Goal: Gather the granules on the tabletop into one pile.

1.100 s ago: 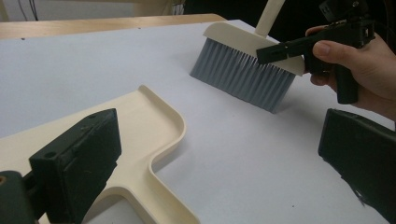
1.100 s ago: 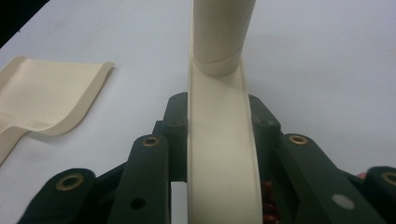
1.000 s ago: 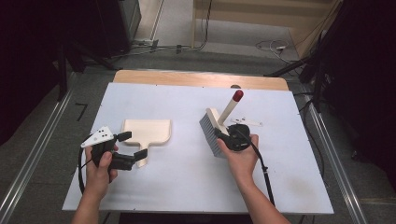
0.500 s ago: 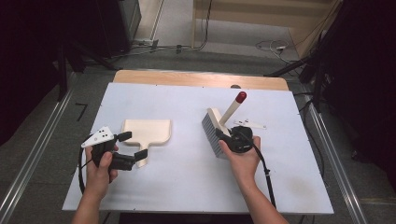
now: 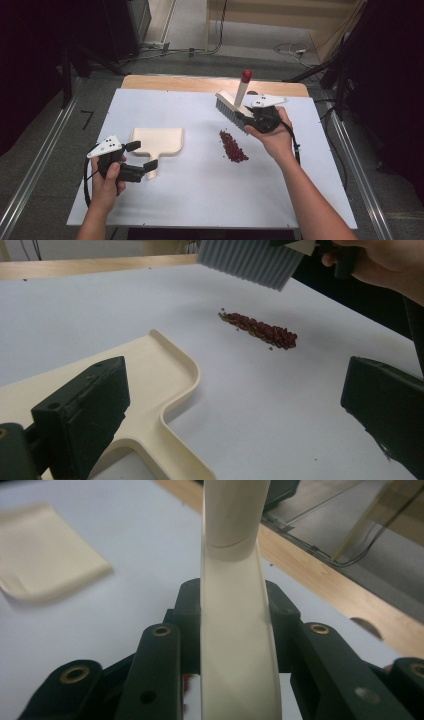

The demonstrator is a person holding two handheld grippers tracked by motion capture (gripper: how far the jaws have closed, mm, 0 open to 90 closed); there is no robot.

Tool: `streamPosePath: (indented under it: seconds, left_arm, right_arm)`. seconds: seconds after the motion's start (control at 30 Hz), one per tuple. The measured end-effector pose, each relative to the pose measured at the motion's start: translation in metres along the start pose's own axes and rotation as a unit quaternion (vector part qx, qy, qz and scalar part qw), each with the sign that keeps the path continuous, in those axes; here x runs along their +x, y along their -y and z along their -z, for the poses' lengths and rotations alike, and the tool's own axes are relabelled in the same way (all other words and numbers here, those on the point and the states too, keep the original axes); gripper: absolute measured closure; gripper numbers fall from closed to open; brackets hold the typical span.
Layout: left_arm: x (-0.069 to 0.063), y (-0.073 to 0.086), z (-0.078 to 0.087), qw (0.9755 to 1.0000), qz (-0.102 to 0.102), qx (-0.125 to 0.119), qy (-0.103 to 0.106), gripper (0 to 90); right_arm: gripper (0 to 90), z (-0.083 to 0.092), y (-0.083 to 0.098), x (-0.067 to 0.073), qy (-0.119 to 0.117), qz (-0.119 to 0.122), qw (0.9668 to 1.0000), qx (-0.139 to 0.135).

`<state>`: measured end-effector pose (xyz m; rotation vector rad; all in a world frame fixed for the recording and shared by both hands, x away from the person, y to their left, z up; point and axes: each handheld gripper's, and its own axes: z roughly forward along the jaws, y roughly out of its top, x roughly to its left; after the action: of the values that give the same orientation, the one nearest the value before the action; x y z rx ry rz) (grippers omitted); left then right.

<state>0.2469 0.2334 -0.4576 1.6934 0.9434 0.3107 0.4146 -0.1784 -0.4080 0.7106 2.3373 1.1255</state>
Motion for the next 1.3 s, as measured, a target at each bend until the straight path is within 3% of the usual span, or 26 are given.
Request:
streamPosePath:
  seconds: [0.07, 0.1, 0.2, 0.3, 0.37, 0.47, 0.63, 0.9, 1.3]
  left_arm:
    - [0.001, 0.000, 0.000, 1.0000, -0.002, 0.002, -0.002, 0.0]
    - [0.001, 0.000, 0.000, 1.0000, -0.001, 0.003, -0.001, 0.0]
    - [0.002, 0.001, 0.000, 1.0000, -0.001, 0.005, -0.002, 0.0]
    - [0.002, 0.002, -0.001, 1.0000, 0.001, 0.005, -0.002, 0.0]
    - [0.002, 0.002, -0.001, 1.0000, 0.001, 0.006, -0.002, 0.0]
    - [0.002, 0.002, -0.001, 1.0000, 0.001, 0.006, -0.001, 0.0]
    - [0.001, 0.002, -0.001, 1.0000, 0.001, 0.006, -0.001, 0.0]
    - [0.001, 0.002, -0.001, 1.0000, 0.001, 0.006, -0.002, 0.0]
    - [0.000, 0.002, -0.002, 1.0000, -0.001, 0.007, -0.001, 0.0]
  right_arm:
    - [65.0, -0.012, 0.002, -0.009, -0.009, 0.051, 0.9984, 0.022]
    - [65.1, -0.018, 0.005, -0.011, -0.018, 0.064, 0.9974, 0.030]
    - [65.1, -0.032, 0.015, -0.016, -0.059, 0.072, 0.9954, 0.025]
    - [65.1, -0.040, 0.022, -0.016, -0.077, 0.081, 0.9932, 0.033]
    - [65.1, -0.041, 0.026, -0.015, -0.103, 0.078, 0.9912, 0.030]
    - [65.1, -0.038, 0.027, -0.011, -0.123, 0.092, 0.9876, 0.034]
    - [65.1, -0.031, 0.031, -0.004, -0.131, 0.111, 0.9845, 0.038]
    - [65.1, -0.020, 0.039, -0.004, -0.148, 0.111, 0.9824, 0.026]
    - [65.1, -0.008, 0.045, -0.001, -0.151, 0.114, 0.9818, 0.018]
